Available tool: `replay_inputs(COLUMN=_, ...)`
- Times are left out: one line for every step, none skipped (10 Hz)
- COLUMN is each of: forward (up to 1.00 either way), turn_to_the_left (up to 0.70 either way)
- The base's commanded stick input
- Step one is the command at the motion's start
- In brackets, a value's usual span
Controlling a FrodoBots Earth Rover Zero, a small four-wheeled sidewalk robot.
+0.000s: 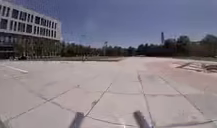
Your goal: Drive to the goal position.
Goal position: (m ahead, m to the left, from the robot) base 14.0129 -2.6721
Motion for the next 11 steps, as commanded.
replay_inputs(forward=0.85, turn_to_the_left=0.00)
replay_inputs(forward=0.85, turn_to_the_left=0.00)
replay_inputs(forward=0.85, turn_to_the_left=0.00)
replay_inputs(forward=0.85, turn_to_the_left=0.00)
replay_inputs(forward=0.85, turn_to_the_left=0.00)
replay_inputs(forward=0.85, turn_to_the_left=0.00)
replay_inputs(forward=0.85, turn_to_the_left=0.00)
replay_inputs(forward=0.85, turn_to_the_left=0.00)
replay_inputs(forward=0.85, turn_to_the_left=0.00)
replay_inputs(forward=0.85, turn_to_the_left=0.00)
replay_inputs(forward=0.85, turn_to_the_left=0.00)
